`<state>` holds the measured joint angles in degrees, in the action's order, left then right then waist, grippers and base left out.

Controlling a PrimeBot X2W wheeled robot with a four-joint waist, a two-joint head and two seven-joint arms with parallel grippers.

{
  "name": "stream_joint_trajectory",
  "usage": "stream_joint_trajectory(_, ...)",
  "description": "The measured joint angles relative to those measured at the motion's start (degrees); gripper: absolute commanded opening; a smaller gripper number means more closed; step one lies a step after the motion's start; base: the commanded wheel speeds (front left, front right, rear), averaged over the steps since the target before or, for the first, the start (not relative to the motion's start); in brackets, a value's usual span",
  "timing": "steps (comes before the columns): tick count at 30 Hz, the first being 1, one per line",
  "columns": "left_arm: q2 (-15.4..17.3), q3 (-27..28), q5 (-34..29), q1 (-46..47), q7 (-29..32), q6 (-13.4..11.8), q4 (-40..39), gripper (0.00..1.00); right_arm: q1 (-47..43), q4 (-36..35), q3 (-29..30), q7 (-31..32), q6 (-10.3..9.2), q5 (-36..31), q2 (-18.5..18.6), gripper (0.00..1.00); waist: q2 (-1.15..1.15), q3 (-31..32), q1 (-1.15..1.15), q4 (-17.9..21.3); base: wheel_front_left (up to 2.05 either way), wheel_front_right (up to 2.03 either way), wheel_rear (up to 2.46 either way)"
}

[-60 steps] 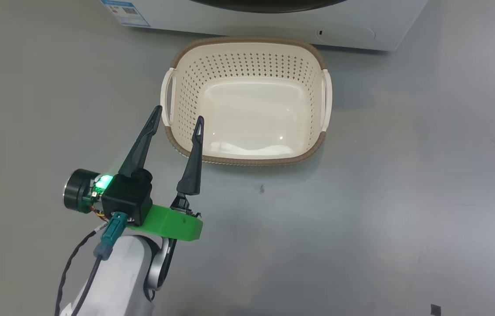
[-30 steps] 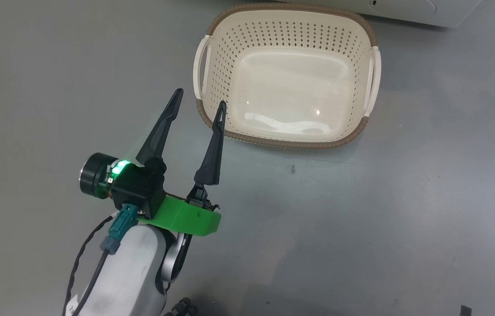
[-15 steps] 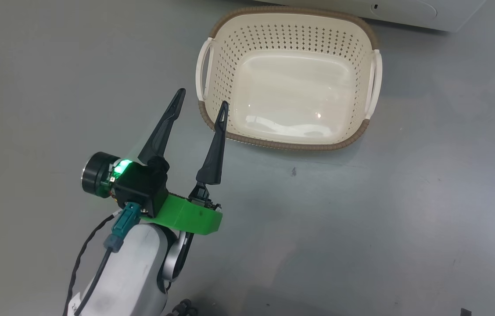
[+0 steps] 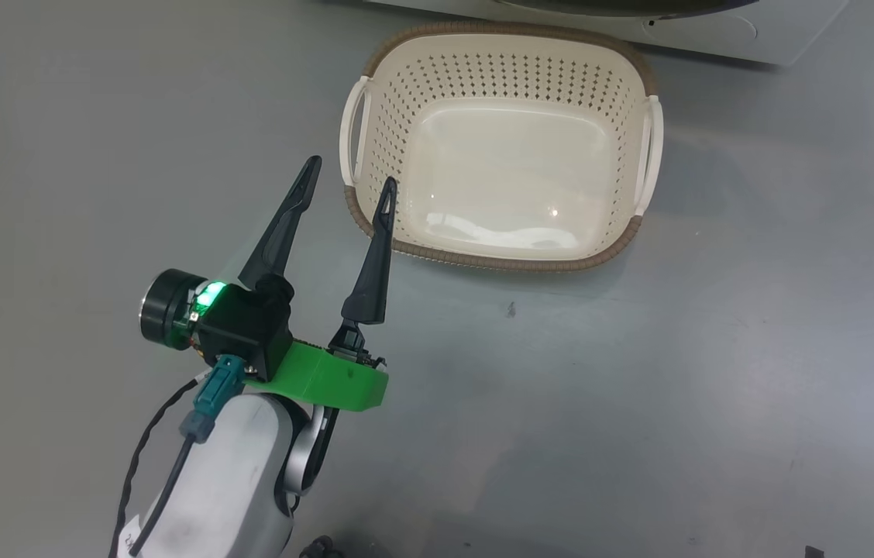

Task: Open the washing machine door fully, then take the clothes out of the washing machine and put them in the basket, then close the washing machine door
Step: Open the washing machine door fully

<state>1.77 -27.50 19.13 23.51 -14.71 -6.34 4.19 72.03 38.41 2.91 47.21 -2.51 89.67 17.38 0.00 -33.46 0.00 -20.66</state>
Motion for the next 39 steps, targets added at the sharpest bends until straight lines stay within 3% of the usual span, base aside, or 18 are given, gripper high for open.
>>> stream_joint_trajectory(12, -0.03, 0.83, -0.07, -0.02, 0.0, -0.01, 0.86, 1.0, -4.79, -0.04, -2.32, 6.12, 2.41, 1.22, -1.82, 0.0, 0.0, 2.07, 0.0, 1.66, 0.0, 0.0, 0.0)
stream_joint_trajectory(27, -0.02, 0.96, -0.94, -0.63, 0.0, -0.44, 2.68, 1.0, -12.2, 0.38, -3.12, 9.06, 5.98, 3.34, -5.75, 0.0, 0.0, 6.13, 0.0, 3.29, 0.0, 0.0, 0.0)
stream_joint_trajectory(39, 0.0, 1.53, -0.49, -4.13, 0.0, -0.45, 4.65, 1.0, -18.17, 0.85, -4.59, 10.76, 7.51, 4.63, -9.7, 0.0, 0.0, 11.17, 0.0, 3.51, 0.0, 0.0, 0.0)
